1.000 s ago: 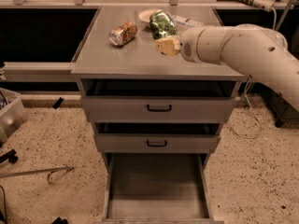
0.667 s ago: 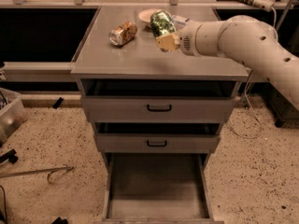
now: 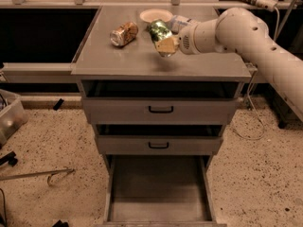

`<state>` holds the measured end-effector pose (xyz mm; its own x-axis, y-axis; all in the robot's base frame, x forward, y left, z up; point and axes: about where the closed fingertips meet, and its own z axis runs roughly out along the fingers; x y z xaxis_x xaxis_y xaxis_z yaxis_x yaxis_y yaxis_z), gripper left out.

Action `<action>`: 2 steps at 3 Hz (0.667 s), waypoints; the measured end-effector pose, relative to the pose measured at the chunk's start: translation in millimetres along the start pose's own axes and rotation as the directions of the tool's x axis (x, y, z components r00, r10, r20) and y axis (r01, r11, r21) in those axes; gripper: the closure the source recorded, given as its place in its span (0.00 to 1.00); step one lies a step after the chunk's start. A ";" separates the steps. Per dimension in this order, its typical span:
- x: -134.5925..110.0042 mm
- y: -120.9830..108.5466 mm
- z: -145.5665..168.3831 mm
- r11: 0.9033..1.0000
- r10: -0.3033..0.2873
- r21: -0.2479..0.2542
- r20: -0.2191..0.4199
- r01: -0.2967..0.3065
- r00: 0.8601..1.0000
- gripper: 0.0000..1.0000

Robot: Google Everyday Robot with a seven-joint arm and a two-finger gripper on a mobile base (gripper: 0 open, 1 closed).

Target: Pick green can from bottom drawer and place on counter

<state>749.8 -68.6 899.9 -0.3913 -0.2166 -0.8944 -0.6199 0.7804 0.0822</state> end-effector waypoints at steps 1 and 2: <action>9.7 -1.2 11.8 1.000 0.014 -0.027 -0.036 -0.015 0.999 1.00; 20.2 -0.3 23.3 0.999 0.025 -0.047 -0.068 -0.028 0.997 1.00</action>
Offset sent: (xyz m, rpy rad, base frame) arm 0.0116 0.0094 -0.0422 -0.0099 0.1178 0.0479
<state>758.0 -59.6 871.6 -0.4519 -0.2367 -0.8601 -0.6400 0.7577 0.1277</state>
